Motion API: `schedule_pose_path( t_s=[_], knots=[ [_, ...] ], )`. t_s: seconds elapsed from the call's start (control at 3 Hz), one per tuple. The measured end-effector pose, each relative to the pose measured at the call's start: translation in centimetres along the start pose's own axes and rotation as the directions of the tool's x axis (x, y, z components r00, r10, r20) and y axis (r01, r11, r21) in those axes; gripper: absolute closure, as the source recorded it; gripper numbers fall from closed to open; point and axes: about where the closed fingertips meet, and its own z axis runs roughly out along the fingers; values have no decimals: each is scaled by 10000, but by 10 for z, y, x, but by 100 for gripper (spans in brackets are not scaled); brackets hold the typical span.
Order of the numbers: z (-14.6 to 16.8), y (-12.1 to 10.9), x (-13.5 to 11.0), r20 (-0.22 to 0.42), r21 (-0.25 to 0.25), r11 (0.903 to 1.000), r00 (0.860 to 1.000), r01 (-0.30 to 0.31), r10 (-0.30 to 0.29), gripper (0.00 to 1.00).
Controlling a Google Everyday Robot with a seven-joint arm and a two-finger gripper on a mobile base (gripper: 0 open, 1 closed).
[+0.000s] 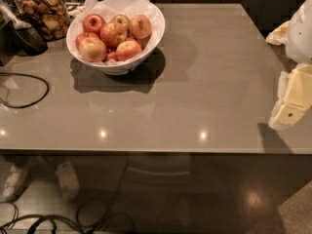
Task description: Pick apple from white bowl
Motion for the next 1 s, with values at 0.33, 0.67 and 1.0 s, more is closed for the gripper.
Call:
schedule_pose_path(
  t_s=[0.33,0.67,1.0],
  knots=[
    [0,0,0,0,0,10000,10000,0,0,0],
    [1,-18,-24,-51,-68,9993,9993,-379,378,0],
    [8,-53,-89,-130,36,9990,9989,-439,440,0]
  ],
)
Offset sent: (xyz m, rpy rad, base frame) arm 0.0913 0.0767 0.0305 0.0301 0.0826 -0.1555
